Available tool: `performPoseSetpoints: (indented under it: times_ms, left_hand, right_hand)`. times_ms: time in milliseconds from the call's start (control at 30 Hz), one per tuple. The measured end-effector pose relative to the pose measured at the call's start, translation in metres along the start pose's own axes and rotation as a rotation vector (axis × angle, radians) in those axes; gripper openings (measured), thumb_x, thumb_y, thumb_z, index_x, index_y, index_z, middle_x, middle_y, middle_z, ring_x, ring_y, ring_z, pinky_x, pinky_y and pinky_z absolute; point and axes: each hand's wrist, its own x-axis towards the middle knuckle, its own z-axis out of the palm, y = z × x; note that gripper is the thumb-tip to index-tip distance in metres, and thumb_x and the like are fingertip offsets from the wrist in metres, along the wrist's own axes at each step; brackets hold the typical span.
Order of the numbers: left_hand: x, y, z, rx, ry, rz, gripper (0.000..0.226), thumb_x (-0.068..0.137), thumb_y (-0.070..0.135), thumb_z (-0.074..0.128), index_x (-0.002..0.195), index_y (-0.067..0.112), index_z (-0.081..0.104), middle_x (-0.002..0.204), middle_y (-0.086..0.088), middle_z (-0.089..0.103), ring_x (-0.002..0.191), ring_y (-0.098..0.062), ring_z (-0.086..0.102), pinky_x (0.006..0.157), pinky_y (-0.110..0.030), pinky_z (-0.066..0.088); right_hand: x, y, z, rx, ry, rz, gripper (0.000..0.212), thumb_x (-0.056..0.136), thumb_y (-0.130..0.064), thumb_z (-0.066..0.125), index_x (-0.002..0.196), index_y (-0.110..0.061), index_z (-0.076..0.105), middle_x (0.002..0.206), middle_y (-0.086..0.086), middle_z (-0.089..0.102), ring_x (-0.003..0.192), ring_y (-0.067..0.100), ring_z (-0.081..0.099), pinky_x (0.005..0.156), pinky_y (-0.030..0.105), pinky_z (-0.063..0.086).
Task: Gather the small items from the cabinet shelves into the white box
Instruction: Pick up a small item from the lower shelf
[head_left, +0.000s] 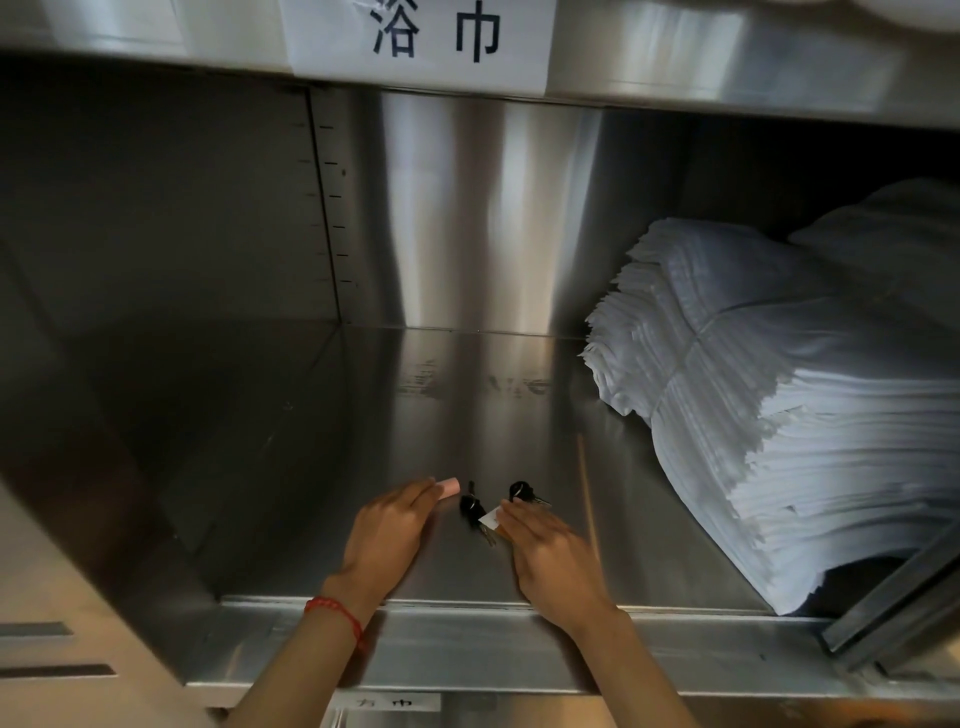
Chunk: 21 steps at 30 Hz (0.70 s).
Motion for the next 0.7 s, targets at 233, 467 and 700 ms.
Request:
performPoseSetpoints:
  times_ms: [233, 467, 700]
  left_hand:
    - [-0.0014, 0.0014, -0.0010, 0.032, -0.002, 0.000, 0.065, 0.029, -0.004, 0.091, 0.091, 0.010, 0.076, 0.089, -0.008, 0.073, 0.069, -0.022, 0.071, 0.052, -0.030, 0.056]
    - [-0.0054, 0.0042, -0.0009, 0.015, -0.019, 0.021, 0.069, 0.037, 0.002, 0.093, 0.102, 0.014, 0.074, 0.097, -0.009, 0.072, 0.076, -0.023, 0.071, 0.057, -0.032, 0.057]
    - [-0.0084, 0.0070, -0.0005, 0.044, -0.012, 0.022, 0.070, 0.039, 0.006, 0.093, 0.106, 0.016, 0.073, 0.100, -0.008, 0.072, 0.081, -0.022, 0.071, 0.063, -0.031, 0.057]
  right_hand:
    - [-0.0027, -0.0025, -0.0021, 0.012, -0.017, 0.029, 0.040, 0.084, -0.035, 0.043, 0.101, -0.017, 0.074, 0.106, -0.005, 0.071, 0.097, 0.007, 0.067, 0.086, 0.018, 0.048]
    - [-0.0049, -0.0035, -0.0030, -0.021, 0.008, 0.042, 0.042, 0.086, -0.037, 0.043, 0.105, -0.015, 0.073, 0.109, -0.002, 0.070, 0.100, 0.009, 0.066, 0.086, 0.022, 0.049]
    - [-0.0040, -0.0059, -0.0047, -0.030, 0.059, 0.022, 0.040, 0.087, -0.032, 0.043, 0.103, -0.011, 0.074, 0.108, 0.002, 0.071, 0.100, 0.012, 0.067, 0.089, 0.022, 0.047]
